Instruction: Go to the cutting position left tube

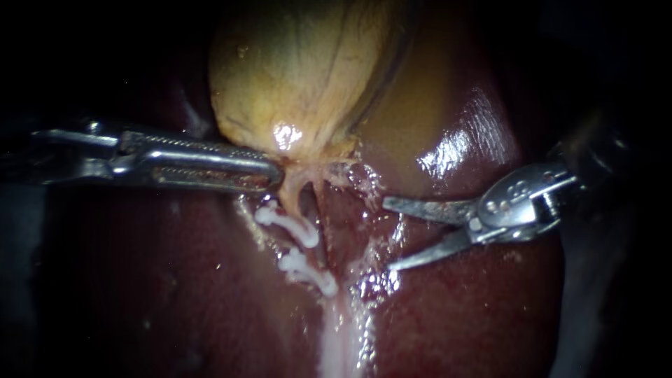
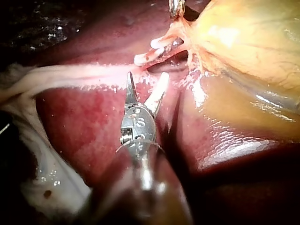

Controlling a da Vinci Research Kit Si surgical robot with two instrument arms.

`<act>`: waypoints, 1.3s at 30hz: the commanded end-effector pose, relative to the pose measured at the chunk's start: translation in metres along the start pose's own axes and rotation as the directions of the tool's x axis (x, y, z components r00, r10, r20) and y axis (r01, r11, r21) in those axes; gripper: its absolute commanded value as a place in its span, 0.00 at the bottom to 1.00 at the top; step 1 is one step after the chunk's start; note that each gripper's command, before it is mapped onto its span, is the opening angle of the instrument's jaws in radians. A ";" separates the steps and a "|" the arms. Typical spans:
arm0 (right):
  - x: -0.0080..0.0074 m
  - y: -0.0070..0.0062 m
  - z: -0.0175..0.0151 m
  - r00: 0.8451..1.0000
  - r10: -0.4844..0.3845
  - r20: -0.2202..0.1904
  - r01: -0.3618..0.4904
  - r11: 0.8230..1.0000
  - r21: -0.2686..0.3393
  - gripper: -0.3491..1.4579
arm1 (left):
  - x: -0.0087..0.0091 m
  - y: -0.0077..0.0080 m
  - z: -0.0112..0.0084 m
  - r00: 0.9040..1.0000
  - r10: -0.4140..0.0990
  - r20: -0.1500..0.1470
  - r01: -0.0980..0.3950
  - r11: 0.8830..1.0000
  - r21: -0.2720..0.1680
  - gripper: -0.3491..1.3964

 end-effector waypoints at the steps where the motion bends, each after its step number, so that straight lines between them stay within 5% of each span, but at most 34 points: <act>1: -0.0001 -0.0002 0.0005 1.000 0.005 -0.003 -0.005 1.000 0.002 0.98 | 0.0000 0.0000 0.0001 1.000 0.000 0.000 0.000 1.000 0.000 0.00; 21: -0.0025 -0.0016 0.0086 0.999 0.054 0.007 -0.054 0.998 0.039 0.98 | -0.0001 0.0002 0.0003 1.000 0.000 -0.001 0.000 1.000 0.002 0.00; 39: -0.0024 -0.0012 0.0125 0.994 0.112 -0.014 -0.110 0.989 0.096 0.98 | -0.0001 0.0003 0.0007 1.000 0.001 -0.002 -0.001 1.000 0.004 0.00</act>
